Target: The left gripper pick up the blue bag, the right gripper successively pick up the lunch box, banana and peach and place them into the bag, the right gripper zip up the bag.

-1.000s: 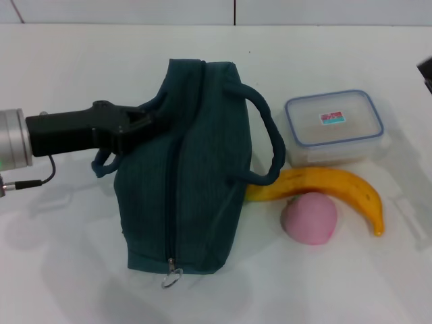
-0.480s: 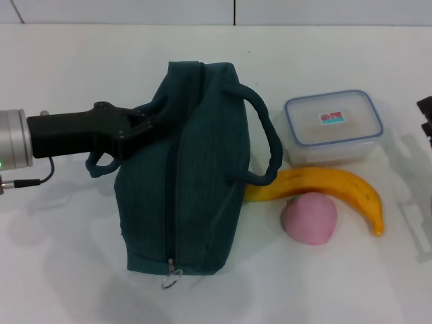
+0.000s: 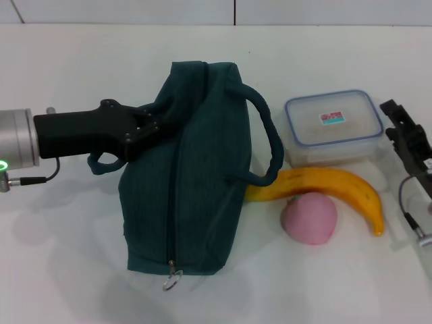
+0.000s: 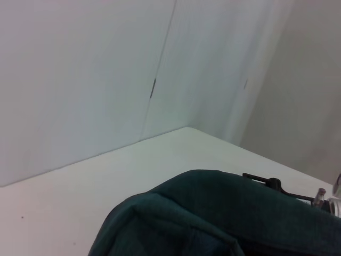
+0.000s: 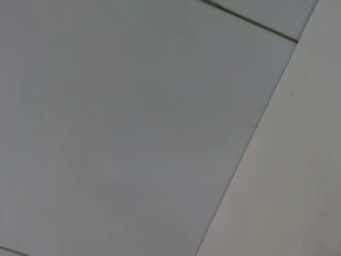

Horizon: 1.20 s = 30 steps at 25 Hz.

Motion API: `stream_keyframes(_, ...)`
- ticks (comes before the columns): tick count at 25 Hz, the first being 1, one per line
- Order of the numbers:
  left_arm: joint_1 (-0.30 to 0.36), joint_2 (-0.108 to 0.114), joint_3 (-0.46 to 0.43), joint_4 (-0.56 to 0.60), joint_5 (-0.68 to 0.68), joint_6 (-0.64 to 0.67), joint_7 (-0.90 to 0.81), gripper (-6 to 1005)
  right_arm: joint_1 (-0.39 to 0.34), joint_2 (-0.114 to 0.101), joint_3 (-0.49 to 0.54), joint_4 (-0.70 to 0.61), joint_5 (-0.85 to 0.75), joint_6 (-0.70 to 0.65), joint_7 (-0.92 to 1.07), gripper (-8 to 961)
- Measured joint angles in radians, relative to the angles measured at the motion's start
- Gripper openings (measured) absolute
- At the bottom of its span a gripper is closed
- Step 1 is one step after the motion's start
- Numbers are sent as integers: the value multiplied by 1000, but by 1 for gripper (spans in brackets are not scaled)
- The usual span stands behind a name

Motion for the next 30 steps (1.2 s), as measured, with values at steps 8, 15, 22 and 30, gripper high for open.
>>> stream_keyframes(8, -4, -8, 0, 0, -1, -1, 20, 48, 11, 0, 93, 19, -116, 12, 30, 701)
stream_keyframes(15, -17, -13, -5, -27, -3, -5, 42, 47, 39, 0, 102, 3, -131, 13, 82, 700)
stream_keyframes(22, -32, -14, -2, -50, -3, -38, 51, 47, 56, 0, 103, -17, -131, 50, 96, 698)
stream_keyframes(30, -49, -18, -2, -55, -2, -52, 58, 47, 67, 0, 119, -40, -127, 101, 120, 697)
